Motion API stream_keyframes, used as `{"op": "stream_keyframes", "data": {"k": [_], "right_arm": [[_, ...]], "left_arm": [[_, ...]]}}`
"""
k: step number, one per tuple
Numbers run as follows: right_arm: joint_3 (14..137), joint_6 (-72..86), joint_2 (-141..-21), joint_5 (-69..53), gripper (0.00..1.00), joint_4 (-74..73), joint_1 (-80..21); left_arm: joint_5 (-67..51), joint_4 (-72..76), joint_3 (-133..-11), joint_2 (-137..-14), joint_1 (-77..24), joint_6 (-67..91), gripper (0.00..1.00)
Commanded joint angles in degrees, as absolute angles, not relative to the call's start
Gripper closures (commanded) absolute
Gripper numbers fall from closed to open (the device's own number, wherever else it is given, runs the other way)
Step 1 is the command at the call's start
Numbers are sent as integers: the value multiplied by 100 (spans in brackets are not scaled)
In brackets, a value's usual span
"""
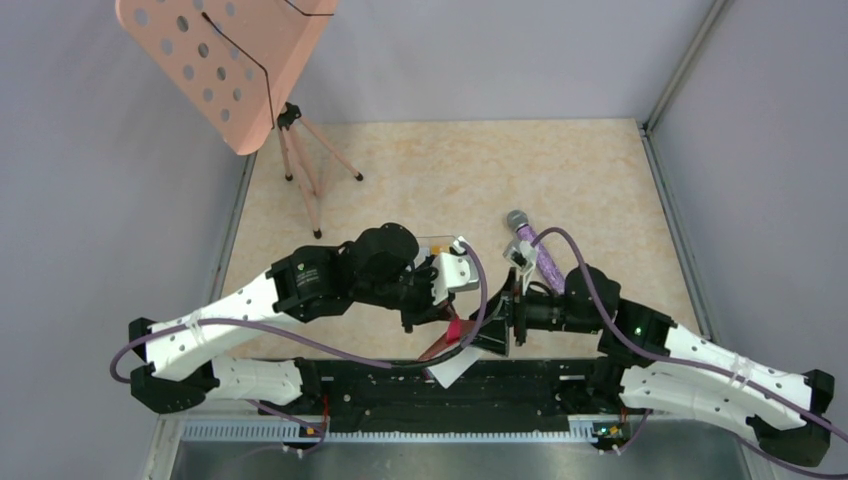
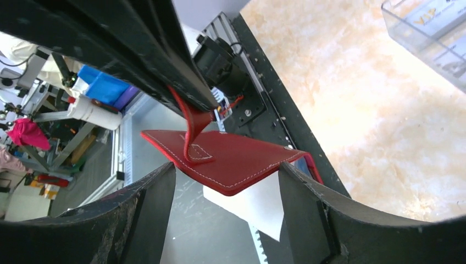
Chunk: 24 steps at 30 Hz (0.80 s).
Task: Put the credit cards into the card holder
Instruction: Open the card holder.
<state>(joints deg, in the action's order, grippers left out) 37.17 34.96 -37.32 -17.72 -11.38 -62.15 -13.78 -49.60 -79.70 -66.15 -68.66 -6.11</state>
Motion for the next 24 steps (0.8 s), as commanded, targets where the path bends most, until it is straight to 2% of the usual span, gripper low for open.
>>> {"op": "stream_keyframes", "data": {"k": [1,8,13,24], "right_arm": [[4076,3296,-3489,-1721,32,-1075,-6297],[4106,3234,-3259,-1383,31,-1350,-6295],[4157,3177,-2972,-1037,25,-1444,-6302],[4248,2988,-3484,-1502,24,-1215,-6299]], "left_arm": [[-1741,-4787,-8021,-6537,-6754,-673,100],[-1882,-4799,-7935,-6474,-6731,-805,100],[-2132,-4768,-7843,-6456,-6732,-878,100],[-2397,-4461,-7774,-6486,-6732,-870,100]]}}
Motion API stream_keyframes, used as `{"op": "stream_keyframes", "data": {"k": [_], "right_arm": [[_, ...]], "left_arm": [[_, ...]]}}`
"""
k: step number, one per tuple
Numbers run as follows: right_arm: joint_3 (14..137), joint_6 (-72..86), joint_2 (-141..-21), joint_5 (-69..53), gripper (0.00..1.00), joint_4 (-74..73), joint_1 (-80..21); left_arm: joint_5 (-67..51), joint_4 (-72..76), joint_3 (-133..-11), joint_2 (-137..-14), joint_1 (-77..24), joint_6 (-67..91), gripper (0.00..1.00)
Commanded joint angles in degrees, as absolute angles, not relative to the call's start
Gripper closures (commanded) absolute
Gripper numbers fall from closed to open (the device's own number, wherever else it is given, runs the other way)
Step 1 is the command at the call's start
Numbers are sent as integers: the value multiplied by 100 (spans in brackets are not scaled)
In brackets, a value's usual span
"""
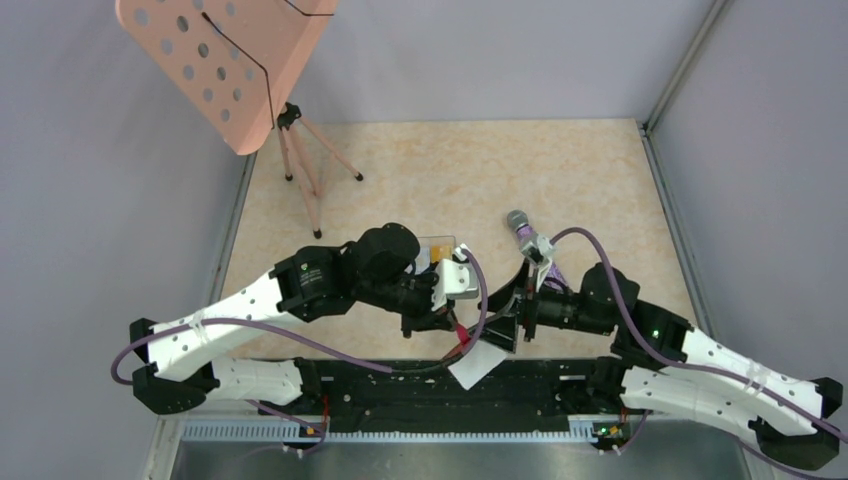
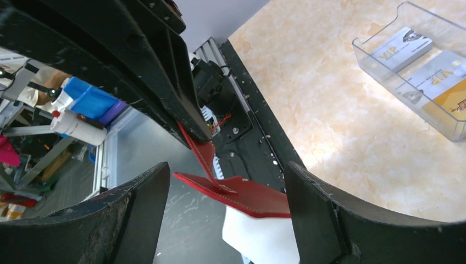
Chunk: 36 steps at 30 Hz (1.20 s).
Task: Put the credit cards into the card holder
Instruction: Open the card holder.
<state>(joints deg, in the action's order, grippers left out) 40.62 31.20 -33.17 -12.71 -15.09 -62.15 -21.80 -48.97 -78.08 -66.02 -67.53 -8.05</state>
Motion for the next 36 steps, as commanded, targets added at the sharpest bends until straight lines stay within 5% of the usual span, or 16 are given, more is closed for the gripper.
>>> {"op": "stream_keyframes", "data": {"k": [1,10,27,33,36], "right_arm": [[4196,3015,-3533,-1615,24,-1103,-6301],[3675,3515,-3835,-2604,28,-371,-6302],[3260,3817,-3664,-1646,41,-678,-6300],[3231,3888,-3740,-1238,61,-725,-6301],[3305,3908,-3884,-1082,91,-868,-6301]], "left_arm": [[-2376,-4457,-7770,-6486,-6732,-868,100],[-1534,-4413,-7720,-6245,-6732,-756,100],[-1264,-4378,-7780,-6512,-6667,-187,100],[-1340,-4267,-7738,-6500,-6629,-54,100],[-1350,-4110,-7627,-6471,-6605,119,100]]}}
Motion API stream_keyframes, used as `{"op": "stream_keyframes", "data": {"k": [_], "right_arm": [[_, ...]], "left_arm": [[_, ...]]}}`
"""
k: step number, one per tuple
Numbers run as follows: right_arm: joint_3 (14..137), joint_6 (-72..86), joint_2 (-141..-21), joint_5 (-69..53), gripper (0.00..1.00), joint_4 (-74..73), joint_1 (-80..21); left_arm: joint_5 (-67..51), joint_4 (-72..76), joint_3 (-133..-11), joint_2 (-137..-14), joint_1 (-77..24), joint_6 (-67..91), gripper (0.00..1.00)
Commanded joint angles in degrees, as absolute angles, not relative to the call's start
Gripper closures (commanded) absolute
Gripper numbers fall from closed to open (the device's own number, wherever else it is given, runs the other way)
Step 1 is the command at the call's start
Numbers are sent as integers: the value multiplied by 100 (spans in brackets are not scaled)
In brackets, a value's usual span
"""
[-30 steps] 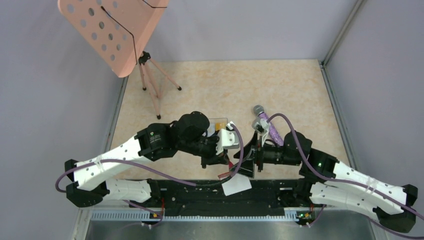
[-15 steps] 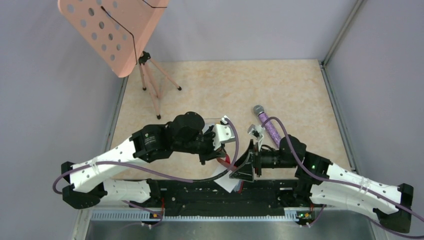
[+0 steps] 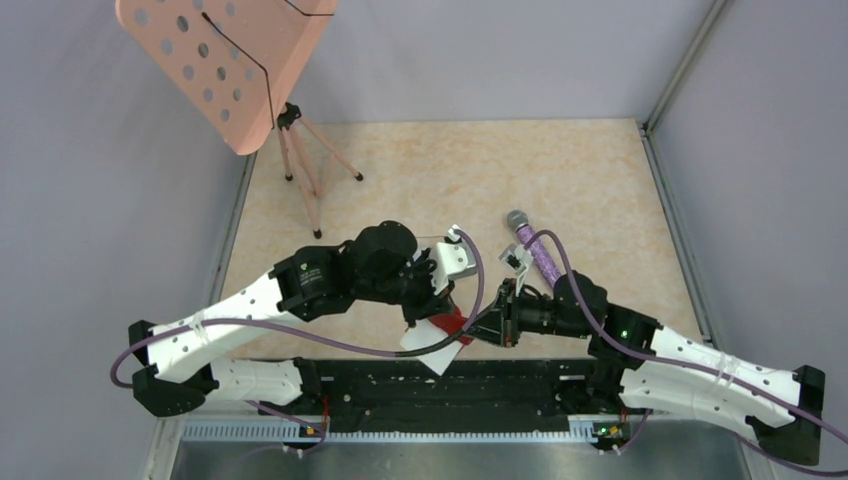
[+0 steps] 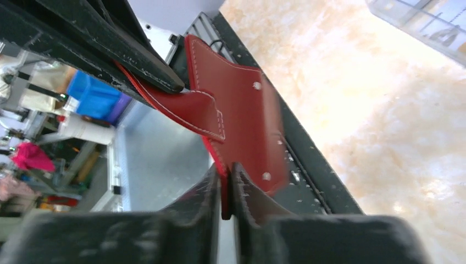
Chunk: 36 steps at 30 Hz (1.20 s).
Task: Put the credit cards into the card holder
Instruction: Open the card holder.
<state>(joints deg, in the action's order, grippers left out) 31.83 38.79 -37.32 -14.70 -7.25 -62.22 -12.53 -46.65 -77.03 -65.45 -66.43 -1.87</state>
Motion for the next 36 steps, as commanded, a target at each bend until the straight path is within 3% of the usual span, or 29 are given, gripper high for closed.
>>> {"op": "stream_keyframes", "data": {"k": [1,6,7,10,12,13,14,19,27,36], "right_arm": [[3317,3904,-3942,-1054,100,-893,-6302],[3331,3987,-3993,-811,100,-970,-6298],[3324,3996,-3961,-731,100,-994,-6294],[3340,4082,-3916,-377,100,-1193,-6302],[3363,4114,-3976,-189,100,-1346,-6302],[3380,4134,-4041,-117,100,-1420,-6295],[3395,4171,-4108,-81,100,-1472,-6275],[3229,4364,-4402,-1355,100,-1070,-5382],[2975,4334,-4732,-4012,100,-406,-3500],[2897,4431,-4700,-5482,100,264,-3287]], "left_arm": [[-1367,-4071,-7574,-6455,-6597,203,100],[-1413,-3704,-7218,-6354,-6542,599,100],[-1409,-3602,-7137,-6335,-6523,728,95],[-1235,-3333,-6811,-6294,-6428,1286,52],[-1065,-3163,-6565,-6298,-6313,1851,35],[-1022,-3075,-6429,-6306,-6212,2164,11],[-1018,-2990,-6292,-6323,-6107,2520,2],[-778,-2867,-5820,-6340,-5596,3724,1],[-1021,-3186,-4952,-5672,-4478,4116,1],[-1745,-3114,-3967,-5127,-3738,4082,7]]}}
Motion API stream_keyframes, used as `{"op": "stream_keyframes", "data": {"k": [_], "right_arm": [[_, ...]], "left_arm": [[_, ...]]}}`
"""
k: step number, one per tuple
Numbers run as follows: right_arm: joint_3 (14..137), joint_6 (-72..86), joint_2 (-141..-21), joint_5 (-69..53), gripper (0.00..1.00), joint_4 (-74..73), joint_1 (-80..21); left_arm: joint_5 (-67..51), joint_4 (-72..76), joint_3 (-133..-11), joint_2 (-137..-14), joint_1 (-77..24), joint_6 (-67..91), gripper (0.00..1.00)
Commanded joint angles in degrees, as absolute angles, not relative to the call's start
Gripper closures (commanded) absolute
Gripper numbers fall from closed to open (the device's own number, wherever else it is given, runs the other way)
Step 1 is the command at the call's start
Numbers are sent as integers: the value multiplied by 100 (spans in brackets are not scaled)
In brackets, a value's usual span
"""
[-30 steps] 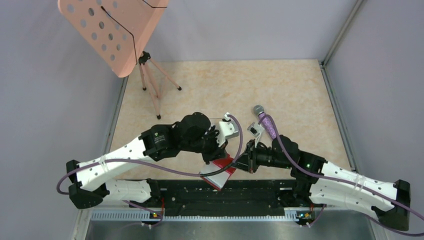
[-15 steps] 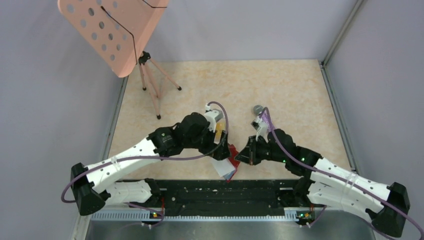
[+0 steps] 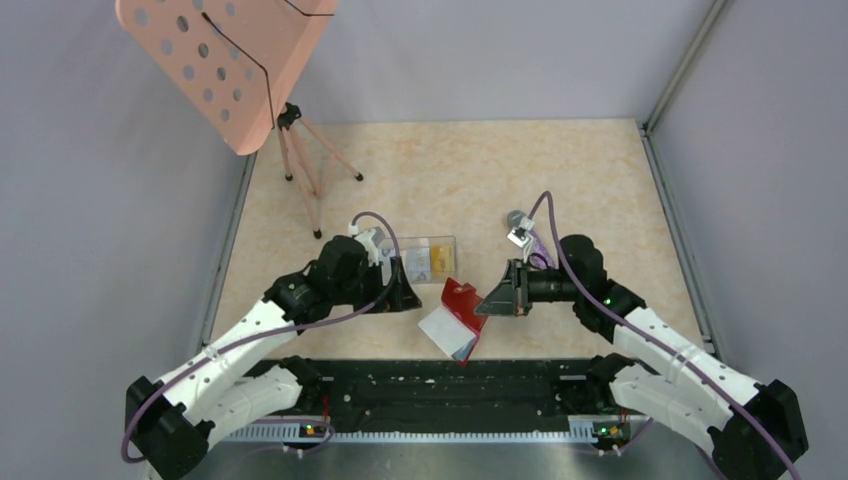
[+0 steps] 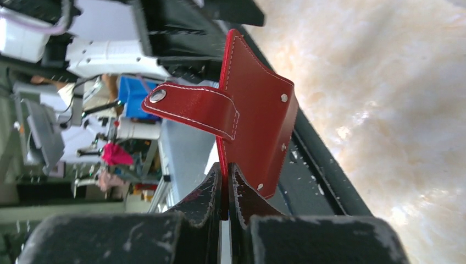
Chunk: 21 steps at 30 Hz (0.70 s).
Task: Put the credit cards into the card holder
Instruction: Open the card holder.
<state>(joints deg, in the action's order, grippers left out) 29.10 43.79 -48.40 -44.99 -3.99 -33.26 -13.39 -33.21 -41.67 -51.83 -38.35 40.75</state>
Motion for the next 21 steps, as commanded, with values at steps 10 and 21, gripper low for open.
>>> {"op": "stream_keyframes", "data": {"k": [10,21], "right_arm": [[2757,4806,-4511,-5664,100,601,-3287],[2515,5397,-4451,-5678,100,1230,-3288]], "left_arm": [[-3206,-2960,-3897,-5632,-3744,3612,27],[-3376,-2347,-3480,-5477,-3800,3934,27]]}}
